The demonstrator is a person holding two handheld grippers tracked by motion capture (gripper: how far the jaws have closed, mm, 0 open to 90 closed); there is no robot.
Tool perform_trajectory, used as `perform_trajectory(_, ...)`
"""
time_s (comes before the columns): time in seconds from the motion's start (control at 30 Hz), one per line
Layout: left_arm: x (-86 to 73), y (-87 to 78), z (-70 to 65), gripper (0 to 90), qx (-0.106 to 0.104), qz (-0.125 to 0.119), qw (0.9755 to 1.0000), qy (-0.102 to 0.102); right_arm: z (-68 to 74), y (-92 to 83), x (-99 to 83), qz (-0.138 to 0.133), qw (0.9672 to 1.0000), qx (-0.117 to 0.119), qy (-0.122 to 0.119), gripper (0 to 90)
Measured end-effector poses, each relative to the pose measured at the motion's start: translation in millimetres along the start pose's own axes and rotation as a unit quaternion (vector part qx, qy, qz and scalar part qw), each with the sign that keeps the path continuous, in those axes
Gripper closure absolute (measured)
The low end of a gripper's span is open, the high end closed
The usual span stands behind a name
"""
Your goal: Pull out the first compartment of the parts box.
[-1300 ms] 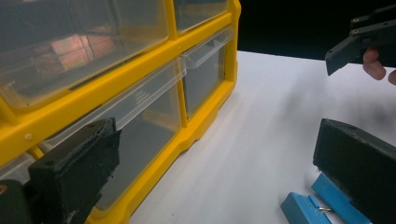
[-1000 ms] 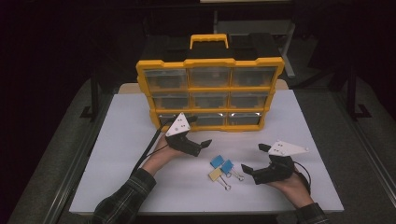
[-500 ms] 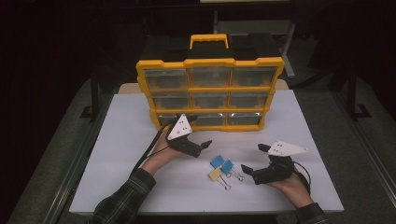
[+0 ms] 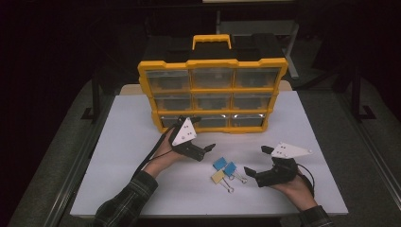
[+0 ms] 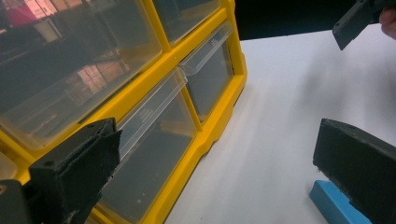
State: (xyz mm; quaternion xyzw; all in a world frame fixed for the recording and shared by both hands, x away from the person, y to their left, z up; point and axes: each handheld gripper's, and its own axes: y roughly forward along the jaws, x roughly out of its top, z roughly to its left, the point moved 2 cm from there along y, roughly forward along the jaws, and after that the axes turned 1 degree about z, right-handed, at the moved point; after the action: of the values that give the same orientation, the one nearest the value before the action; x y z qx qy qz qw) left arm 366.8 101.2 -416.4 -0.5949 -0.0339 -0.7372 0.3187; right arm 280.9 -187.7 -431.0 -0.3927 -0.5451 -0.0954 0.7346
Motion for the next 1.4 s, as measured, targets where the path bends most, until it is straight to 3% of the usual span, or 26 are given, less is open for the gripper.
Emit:
perform_trajectory(0.8,2.3,0.3,-6.5,0.3,0.02,0.004,0.998,0.06,0.1,0.0,-0.1,0.0,1.0,0.001,-0.001,0.0)
perform_trajectory(1.4,2.0,0.7,-11.1,0.4,0.034,0.012,0.9928,0.114,0.4,0.0,-0.2,0.001,1.0,0.002,0.0,0.0)
